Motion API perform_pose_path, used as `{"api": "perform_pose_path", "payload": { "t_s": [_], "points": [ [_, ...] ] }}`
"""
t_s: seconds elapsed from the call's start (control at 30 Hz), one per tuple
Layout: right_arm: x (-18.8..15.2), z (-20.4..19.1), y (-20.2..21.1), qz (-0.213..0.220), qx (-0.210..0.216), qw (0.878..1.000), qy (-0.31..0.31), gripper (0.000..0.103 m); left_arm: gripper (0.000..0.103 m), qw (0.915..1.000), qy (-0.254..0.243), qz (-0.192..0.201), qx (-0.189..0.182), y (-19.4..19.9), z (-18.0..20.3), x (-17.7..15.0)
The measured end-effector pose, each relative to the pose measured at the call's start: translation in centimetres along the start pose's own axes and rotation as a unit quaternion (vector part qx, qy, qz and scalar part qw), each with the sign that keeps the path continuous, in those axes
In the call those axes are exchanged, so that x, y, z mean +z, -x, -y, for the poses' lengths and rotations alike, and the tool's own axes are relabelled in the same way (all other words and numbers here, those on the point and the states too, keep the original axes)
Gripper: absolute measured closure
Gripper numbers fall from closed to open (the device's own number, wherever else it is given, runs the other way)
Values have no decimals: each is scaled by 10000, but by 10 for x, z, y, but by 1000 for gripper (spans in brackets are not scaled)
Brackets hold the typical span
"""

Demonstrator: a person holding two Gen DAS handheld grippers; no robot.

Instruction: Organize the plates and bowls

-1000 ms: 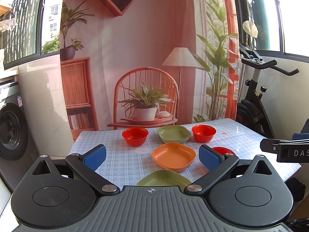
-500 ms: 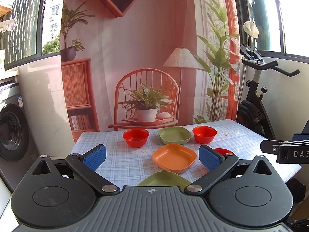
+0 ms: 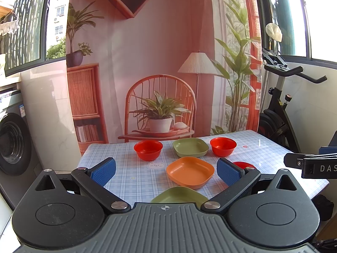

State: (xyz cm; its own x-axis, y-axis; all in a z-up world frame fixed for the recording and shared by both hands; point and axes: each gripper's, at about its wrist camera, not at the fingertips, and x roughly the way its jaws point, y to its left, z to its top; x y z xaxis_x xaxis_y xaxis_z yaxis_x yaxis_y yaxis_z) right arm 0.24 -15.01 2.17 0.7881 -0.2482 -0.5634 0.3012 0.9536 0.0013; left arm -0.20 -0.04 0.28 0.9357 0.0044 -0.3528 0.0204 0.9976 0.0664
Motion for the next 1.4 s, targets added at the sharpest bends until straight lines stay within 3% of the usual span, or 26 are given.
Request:
{"api": "perform_pose_path", "payload": {
  "t_s": [1.0,1.17,1.4],
  "points": [
    [-3,-1,-3,-21,45,10000,3,0,0,9999,38,-91,50,-3,-4,2],
    [8,8,-17,6,297,9995,-142,0,0,9998,56,14,-185,-17,-14,13],
    [39,17,-57,463,808,9942,-535,0,1,9993,-245,-14,288,-65,-31,41]
  ]
}}
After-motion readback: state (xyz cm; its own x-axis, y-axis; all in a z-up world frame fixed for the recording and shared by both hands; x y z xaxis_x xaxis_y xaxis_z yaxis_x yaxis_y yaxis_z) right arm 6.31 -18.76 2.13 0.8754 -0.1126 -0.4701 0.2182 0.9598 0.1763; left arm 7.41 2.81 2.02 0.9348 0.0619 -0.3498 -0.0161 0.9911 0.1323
